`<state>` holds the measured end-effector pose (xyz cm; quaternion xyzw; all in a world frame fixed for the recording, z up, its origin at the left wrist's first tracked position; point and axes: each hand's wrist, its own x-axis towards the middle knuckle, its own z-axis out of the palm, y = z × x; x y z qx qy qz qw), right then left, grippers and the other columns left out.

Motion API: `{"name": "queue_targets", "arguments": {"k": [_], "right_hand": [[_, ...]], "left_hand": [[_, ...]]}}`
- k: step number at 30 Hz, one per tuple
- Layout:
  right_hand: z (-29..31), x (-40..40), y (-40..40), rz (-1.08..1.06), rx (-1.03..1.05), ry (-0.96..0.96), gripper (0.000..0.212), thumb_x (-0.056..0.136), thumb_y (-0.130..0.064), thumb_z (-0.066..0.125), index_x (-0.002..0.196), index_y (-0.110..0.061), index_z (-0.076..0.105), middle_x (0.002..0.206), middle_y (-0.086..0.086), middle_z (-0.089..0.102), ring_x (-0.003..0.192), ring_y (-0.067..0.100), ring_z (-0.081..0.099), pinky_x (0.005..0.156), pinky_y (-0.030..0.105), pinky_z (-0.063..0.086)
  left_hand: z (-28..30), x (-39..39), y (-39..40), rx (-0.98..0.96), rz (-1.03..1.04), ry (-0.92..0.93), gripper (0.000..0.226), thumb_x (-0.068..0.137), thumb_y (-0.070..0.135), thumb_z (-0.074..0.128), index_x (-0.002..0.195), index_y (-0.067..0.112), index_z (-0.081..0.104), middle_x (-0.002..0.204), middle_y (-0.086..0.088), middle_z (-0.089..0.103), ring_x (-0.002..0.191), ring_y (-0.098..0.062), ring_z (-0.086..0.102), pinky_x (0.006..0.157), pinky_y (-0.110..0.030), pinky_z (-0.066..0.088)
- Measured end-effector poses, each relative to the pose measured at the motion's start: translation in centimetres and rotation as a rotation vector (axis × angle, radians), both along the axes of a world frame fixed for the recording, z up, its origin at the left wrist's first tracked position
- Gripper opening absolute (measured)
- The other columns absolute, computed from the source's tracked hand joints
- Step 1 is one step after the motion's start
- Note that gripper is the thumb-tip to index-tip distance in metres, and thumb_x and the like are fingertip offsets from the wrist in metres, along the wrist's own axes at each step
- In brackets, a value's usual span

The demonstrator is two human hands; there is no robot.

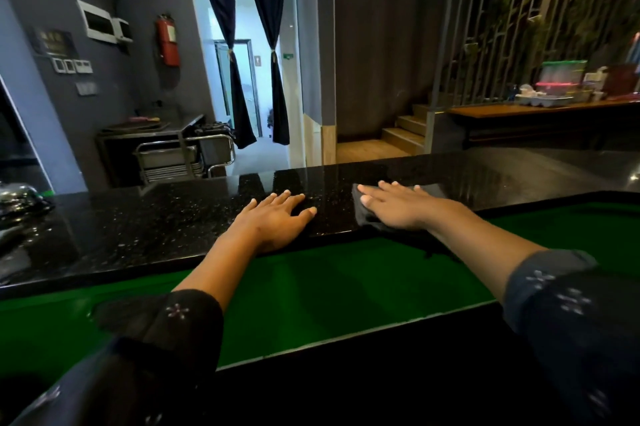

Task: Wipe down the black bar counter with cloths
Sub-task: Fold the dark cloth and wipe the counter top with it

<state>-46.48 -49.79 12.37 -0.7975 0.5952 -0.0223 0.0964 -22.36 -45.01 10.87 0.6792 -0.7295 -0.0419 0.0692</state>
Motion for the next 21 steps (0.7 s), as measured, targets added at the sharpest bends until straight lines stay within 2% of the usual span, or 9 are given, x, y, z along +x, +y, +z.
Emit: {"name": "queue_targets", "arguments": {"k": [4,6,9,10,11,13,17,21], "right_hand": [[0.4,2.4,-1.6,-0.021,-0.006,-0.01,0.053,0.102,-0.051,0.011,0.155,-0.041,0.008,0.165,0.005,-0.001,0.151,0.029,-0.003,0.118,0.056,-0.005],[0.5,3.0,-1.3,-0.037,-0.058,0.007,0.053,0.103,-0.046,0.013,0.156,-0.038,0.011,0.165,0.008,0.001,0.15,0.034,-0.002,0.117,0.059,-0.001],[-0.2,1.6,0.9,-0.001,-0.173,-0.063,0.052,0.103,-0.045,0.022,0.153,-0.032,0.027,0.16,0.012,0.021,0.144,0.036,0.018,0.115,0.055,0.015],[-0.6,0.7,1.3,0.032,-0.197,-0.108,0.051,0.103,-0.047,0.023,0.152,-0.033,0.031,0.158,0.01,0.027,0.143,0.034,0.024,0.115,0.054,0.016],[-0.8,-0.4,1.5,0.061,-0.192,-0.128,0.051,0.103,-0.048,0.023,0.152,-0.035,0.03,0.159,0.007,0.027,0.145,0.031,0.024,0.116,0.054,0.013],[-0.8,-2.6,1.1,0.092,-0.126,-0.081,0.052,0.102,-0.052,0.017,0.153,-0.042,0.021,0.164,0.002,0.014,0.15,0.026,0.012,0.117,0.055,0.002],[0.0,-4.8,-2.7,0.045,-0.008,-0.005,0.053,0.1,-0.057,0.011,0.153,-0.047,0.008,0.165,-0.004,-0.002,0.151,0.024,-0.003,0.115,0.06,-0.008],[0.5,-2.5,-7.6,-0.005,0.016,0.028,0.055,0.101,-0.056,0.012,0.154,-0.043,0.006,0.165,0.002,-0.005,0.15,0.031,-0.008,0.112,0.066,-0.011]], "left_hand": [[0.2,-0.2,0.4,0.006,0.018,-0.004,0.064,0.092,0.067,0.018,0.15,0.039,0.016,0.161,0.006,0.008,0.147,-0.015,0.005,0.118,-0.046,0.001],[0.5,-0.6,0.8,0.01,0.048,-0.004,0.063,0.093,0.065,0.021,0.149,0.038,0.021,0.16,0.004,0.015,0.147,-0.018,0.012,0.118,-0.047,0.006],[2.1,-2.0,0.1,0.017,0.151,-0.041,0.059,0.092,0.063,0.03,0.141,0.029,0.036,0.148,-0.006,0.037,0.134,-0.029,0.039,0.11,-0.053,0.028],[2.6,-2.8,-0.6,0.009,0.186,-0.077,0.061,0.092,0.063,0.031,0.139,0.025,0.038,0.145,-0.008,0.04,0.132,-0.031,0.041,0.108,-0.054,0.029],[3.0,-3.8,-1.3,-0.003,0.214,-0.091,0.063,0.092,0.063,0.031,0.14,0.022,0.037,0.146,-0.009,0.04,0.133,-0.031,0.041,0.109,-0.055,0.028],[2.9,-5.9,-2.4,-0.001,0.239,-0.03,0.069,0.091,0.065,0.029,0.146,0.022,0.031,0.153,-0.009,0.031,0.139,-0.032,0.032,0.113,-0.057,0.019],[0.6,-8.0,-3.6,0.039,0.256,0.034,0.069,0.091,0.067,0.017,0.152,0.033,0.013,0.161,-0.001,0.004,0.148,-0.025,0.001,0.115,-0.058,-0.004],[0.1,-7.7,-4.2,0.019,0.26,0.001,0.068,0.092,0.067,0.014,0.152,0.036,0.011,0.161,0.002,0.002,0.148,-0.023,-0.001,0.116,-0.057,-0.004]]}}
